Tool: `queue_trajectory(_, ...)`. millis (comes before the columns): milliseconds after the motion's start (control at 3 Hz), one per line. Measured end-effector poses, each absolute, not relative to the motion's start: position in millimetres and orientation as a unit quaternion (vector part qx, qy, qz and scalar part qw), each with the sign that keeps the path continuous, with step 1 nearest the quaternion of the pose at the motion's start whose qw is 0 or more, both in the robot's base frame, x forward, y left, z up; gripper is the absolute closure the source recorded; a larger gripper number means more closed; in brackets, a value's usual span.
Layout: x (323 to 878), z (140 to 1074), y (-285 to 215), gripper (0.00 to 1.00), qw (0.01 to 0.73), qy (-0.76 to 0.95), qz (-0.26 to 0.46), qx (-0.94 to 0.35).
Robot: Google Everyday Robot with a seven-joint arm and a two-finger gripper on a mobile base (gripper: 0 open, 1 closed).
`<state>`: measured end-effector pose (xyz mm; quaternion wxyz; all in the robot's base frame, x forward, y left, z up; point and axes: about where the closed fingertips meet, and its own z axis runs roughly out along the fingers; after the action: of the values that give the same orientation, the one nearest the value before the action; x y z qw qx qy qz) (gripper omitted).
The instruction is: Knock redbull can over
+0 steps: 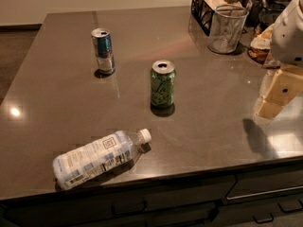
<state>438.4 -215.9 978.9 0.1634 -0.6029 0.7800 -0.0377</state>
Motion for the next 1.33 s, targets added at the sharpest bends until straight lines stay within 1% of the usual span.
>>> queue_trajectory(333,439.6,980.0,-214.7,0.0,0.166,0.78,-0.039,-0.602)
queue_trajectory(667,456.0,977.0,-203.0,0.0,0.171,0.782,-0.036,-0.598)
queue_trajectory(1333,503.6,964.2,-163.5,0.0,0.203,0.786,-0.007,-0.584)
